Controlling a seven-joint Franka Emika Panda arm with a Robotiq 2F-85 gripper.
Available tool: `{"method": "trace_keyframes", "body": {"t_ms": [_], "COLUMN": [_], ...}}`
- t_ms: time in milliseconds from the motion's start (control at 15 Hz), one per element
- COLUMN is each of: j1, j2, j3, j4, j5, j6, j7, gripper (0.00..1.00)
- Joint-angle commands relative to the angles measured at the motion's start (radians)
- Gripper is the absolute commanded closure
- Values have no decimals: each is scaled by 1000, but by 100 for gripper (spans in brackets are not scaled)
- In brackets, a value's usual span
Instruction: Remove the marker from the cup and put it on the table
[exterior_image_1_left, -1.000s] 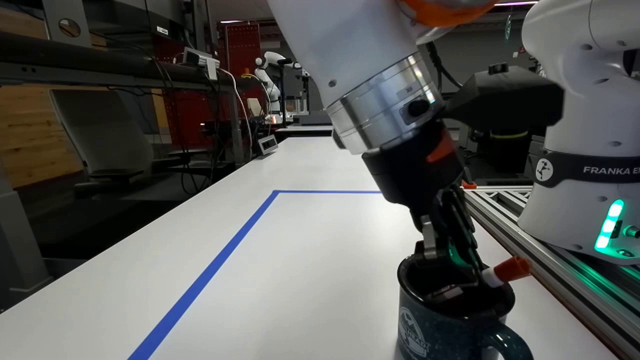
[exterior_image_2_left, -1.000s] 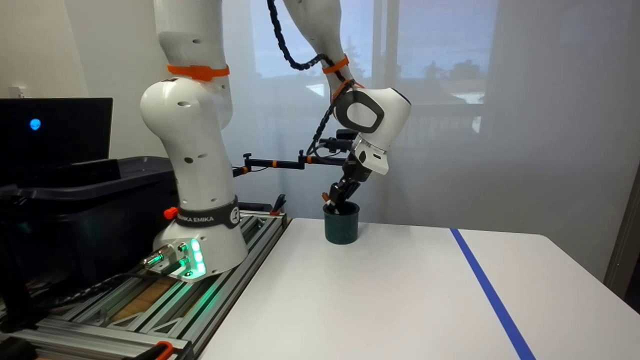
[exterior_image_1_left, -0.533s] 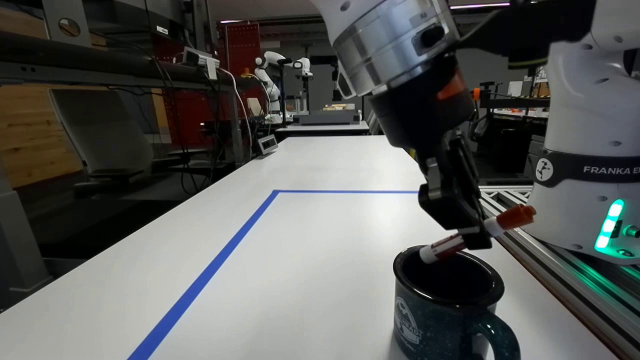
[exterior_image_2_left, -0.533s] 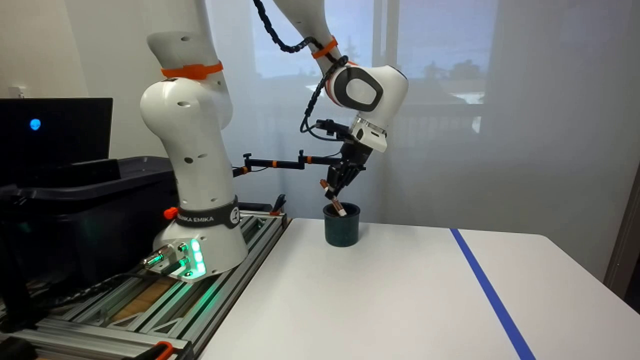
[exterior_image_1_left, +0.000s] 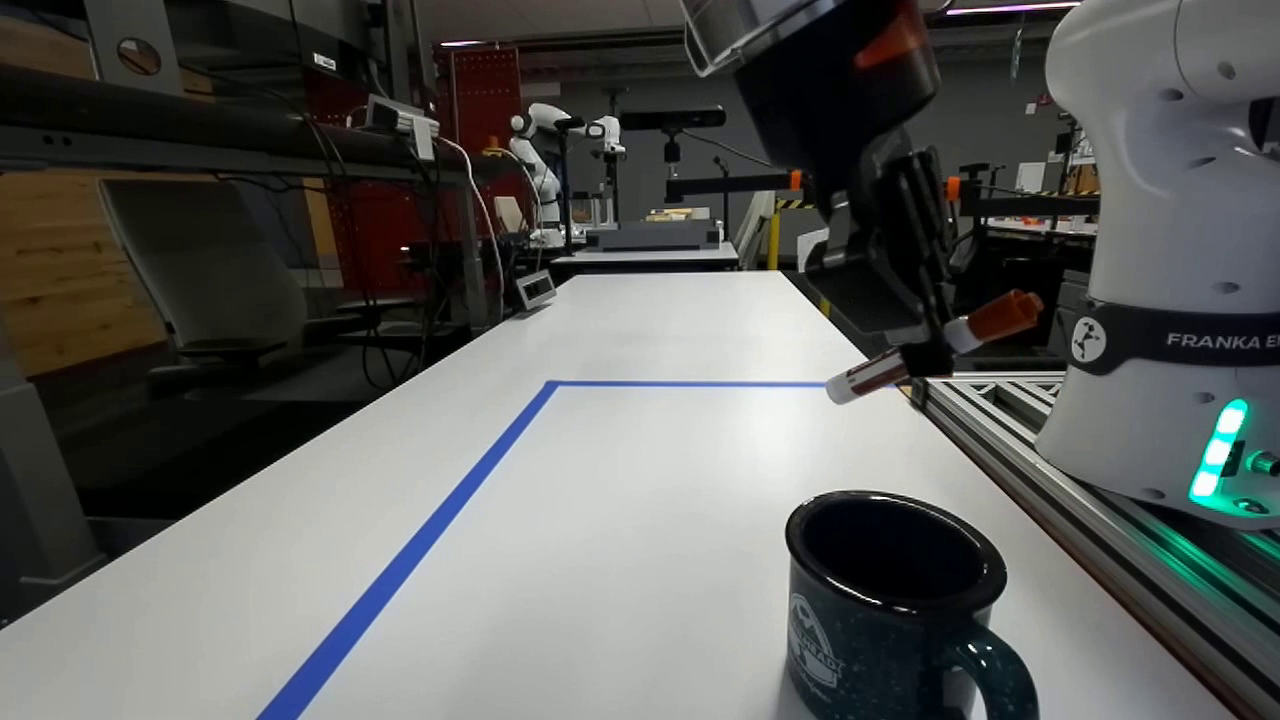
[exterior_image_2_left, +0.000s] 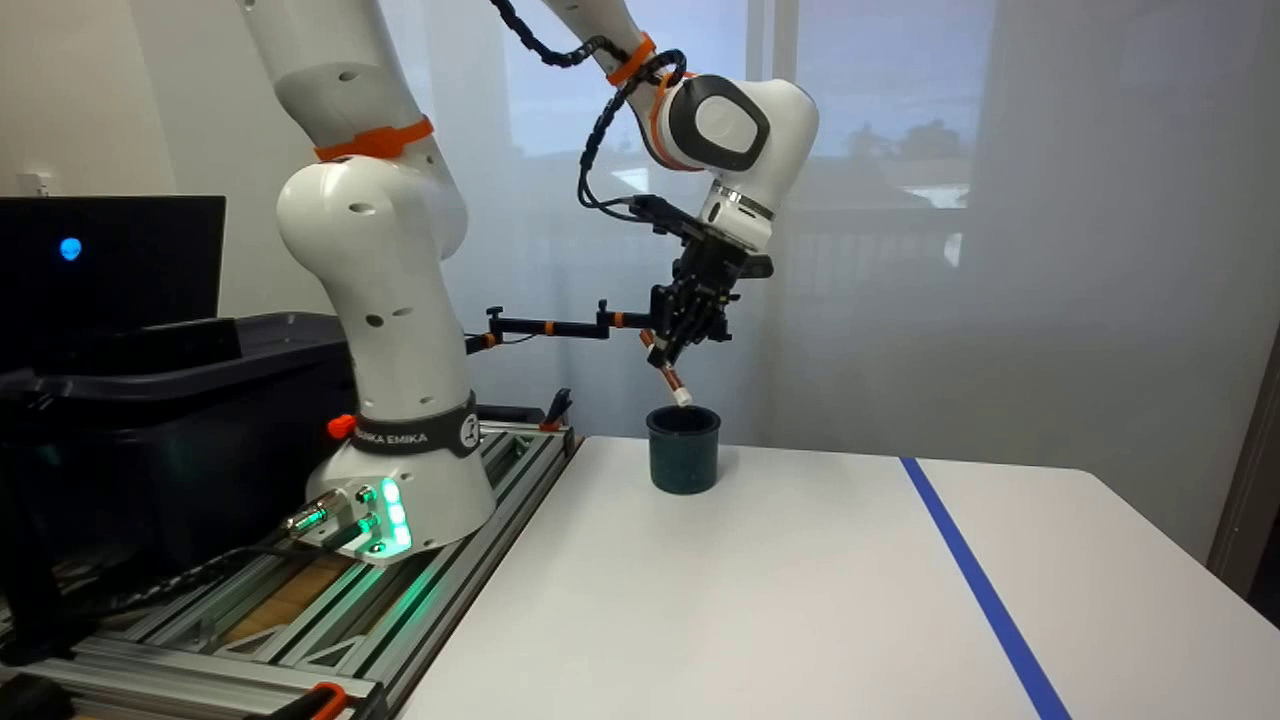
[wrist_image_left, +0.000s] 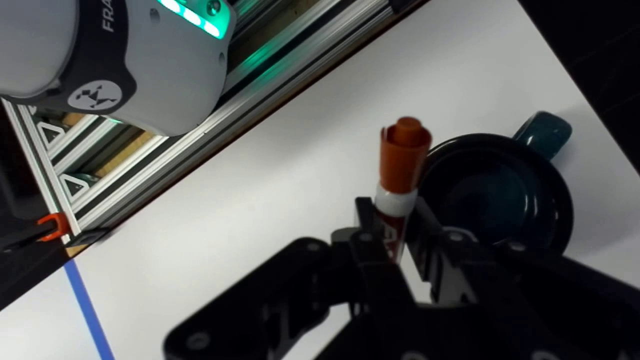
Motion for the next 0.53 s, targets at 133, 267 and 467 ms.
{"method": "trace_keyframes", "body": {"t_ms": [133, 267, 467], "j1": [-79, -116, -167], "j2": [-13, 17, 88], "j3": [-30, -57, -101], "j4": [-43, -60, -72], "j5": [13, 14, 17], "j6": [8, 46, 132], "j7": [79, 94, 110], "gripper": [95, 95, 95]}}
